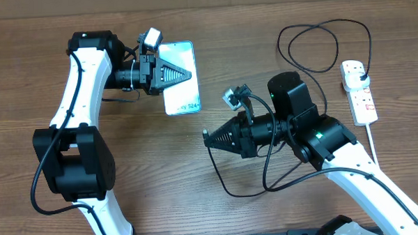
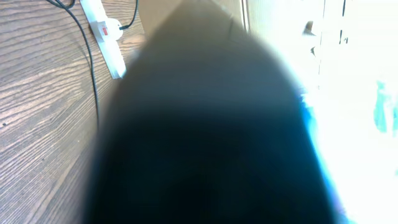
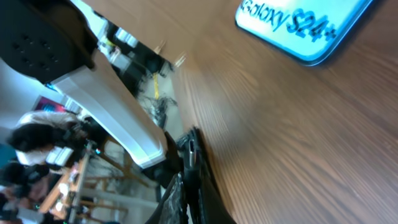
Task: Plug charger to phone and switch on socket
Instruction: 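Move the plug with the right gripper toward the phone's bottom port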
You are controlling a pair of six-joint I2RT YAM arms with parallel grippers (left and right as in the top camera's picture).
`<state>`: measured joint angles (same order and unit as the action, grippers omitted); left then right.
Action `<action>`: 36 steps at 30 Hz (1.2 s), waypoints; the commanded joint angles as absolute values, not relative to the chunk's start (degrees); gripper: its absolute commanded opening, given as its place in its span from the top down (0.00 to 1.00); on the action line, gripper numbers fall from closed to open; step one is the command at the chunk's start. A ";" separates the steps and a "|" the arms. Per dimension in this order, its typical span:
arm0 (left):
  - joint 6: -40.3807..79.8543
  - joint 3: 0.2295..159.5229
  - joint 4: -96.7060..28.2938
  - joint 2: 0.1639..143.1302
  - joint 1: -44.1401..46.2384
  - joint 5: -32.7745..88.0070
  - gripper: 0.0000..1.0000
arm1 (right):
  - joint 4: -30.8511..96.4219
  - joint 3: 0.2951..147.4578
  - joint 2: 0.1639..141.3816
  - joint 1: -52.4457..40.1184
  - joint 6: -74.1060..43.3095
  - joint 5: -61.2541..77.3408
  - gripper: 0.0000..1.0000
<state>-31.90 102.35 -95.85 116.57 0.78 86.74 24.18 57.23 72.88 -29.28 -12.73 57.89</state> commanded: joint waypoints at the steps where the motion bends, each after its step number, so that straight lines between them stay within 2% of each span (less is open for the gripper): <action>1: -30.41 102.39 -95.98 114.24 0.93 90.50 0.96 | 19.16 55.40 73.47 -29.12 -19.51 60.95 0.96; 9: -25.56 102.39 -94.78 114.24 1.39 90.52 0.96 | 12.03 55.37 77.56 -29.19 -21.28 61.84 0.96; 15: -25.21 102.39 -94.02 114.24 2.02 90.52 0.96 | 6.11 55.37 81.28 -29.23 -21.23 68.62 0.96; 20: -25.23 102.39 -94.02 114.24 2.07 90.54 0.96 | 1.93 55.37 83.55 -29.23 -21.28 68.75 0.96; 30: -25.28 102.39 -91.15 114.24 2.20 90.56 0.96 | -0.19 55.37 84.36 -29.23 -21.52 68.69 0.96; 36: -24.14 102.39 -91.46 114.24 2.28 90.61 0.96 | -1.72 55.37 85.12 -29.17 -28.03 66.50 0.96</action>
